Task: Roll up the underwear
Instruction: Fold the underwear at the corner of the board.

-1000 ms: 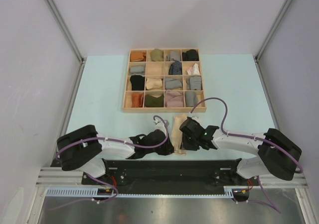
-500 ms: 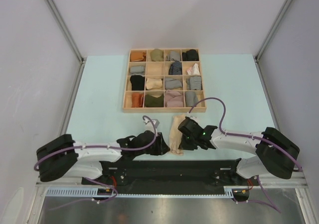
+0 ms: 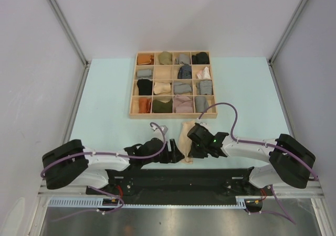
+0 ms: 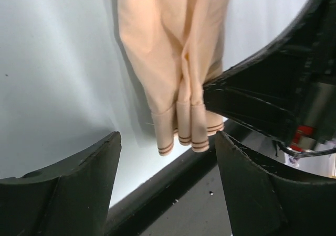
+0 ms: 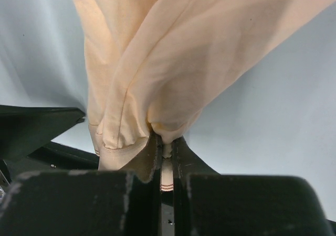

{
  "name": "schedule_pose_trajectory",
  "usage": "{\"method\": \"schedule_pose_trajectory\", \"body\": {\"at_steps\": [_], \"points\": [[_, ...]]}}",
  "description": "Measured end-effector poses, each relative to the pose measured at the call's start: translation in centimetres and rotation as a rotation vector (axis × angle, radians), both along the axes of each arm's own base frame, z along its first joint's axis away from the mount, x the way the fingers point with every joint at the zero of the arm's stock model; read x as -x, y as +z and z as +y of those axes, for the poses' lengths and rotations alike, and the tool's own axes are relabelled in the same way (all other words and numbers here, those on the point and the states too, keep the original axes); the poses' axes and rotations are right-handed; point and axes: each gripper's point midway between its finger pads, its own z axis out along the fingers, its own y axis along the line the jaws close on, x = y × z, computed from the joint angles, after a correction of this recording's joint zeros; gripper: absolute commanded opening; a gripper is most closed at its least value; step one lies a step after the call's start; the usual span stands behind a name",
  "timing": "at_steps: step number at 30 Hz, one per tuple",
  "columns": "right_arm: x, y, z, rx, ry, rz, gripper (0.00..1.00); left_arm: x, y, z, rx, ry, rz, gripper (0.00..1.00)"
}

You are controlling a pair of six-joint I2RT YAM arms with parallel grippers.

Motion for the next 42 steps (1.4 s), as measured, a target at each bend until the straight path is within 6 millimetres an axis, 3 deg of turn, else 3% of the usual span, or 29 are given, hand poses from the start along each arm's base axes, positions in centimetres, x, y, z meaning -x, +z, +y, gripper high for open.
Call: {"method": "schedule_pose_trajectory", "body": {"at_steps": [9, 13, 19, 20, 23, 24, 26, 28, 31, 34, 39, 42], "points": [[0.1, 0.0, 0.1, 0.001, 0.004, -0.005, 0.0, -0.9, -0.4, -1.6, 0.019, -0.004, 0.003, 0.76], [0.1, 0.0, 0.2, 0.0, 0.006, -0.007, 0.0, -0.9, -0.6, -2.3, 0.024, -0.019, 0.014, 0.63], [0.1, 0.0, 0.2, 0.0, 0.007, -0.008, 0.0, -0.4, -1.1, -2.6, 0.027, -0.039, 0.04, 0.55], [0.1, 0.0, 0.2, 0.0, 0.007, -0.008, 0.0, -0.3, -1.2, -2.7, 0.027, -0.042, 0.043, 0.52], [0.1, 0.0, 0.2, 0.0, 0.007, -0.008, 0.01, -0.1, -1.5, -2.9, 0.034, -0.052, 0.054, 0.24], [0.1, 0.0, 0.2, -0.001, 0.007, -0.009, 0.04, -0.1, -1.7, -2.9, 0.031, -0.053, 0.06, 0.09], [0.1, 0.1, 0.2, -0.002, 0.007, -0.009, 0.18, 0.0, -2.0, -3.0, 0.029, -0.054, 0.068, 0.0], [0.0, 0.3, 0.1, -0.006, 0.003, -0.009, 0.36, 0.1, -1.8, -3.1, 0.037, -0.057, 0.071, 0.0], [0.0, 0.9, -0.9, 0.001, -0.006, -0.008, 0.5, 0.4, -1.8, -3.2, 0.045, -0.07, 0.075, 0.0], [-0.5, 2.9, -2.1, -0.02, -0.021, -0.046, 0.54, 0.5, -1.9, -3.2, 0.052, -0.075, 0.075, 0.0], [-4.5, 6.3, -4.5, -0.042, -0.117, -0.137, 0.54, 0.6, -1.9, -3.5, 0.068, -0.087, 0.075, 0.0], [-7.2, 7.0, -5.4, -0.011, -0.162, -0.168, 0.54, 0.7, -1.9, -3.6, 0.075, -0.095, 0.077, 0.0]]}}
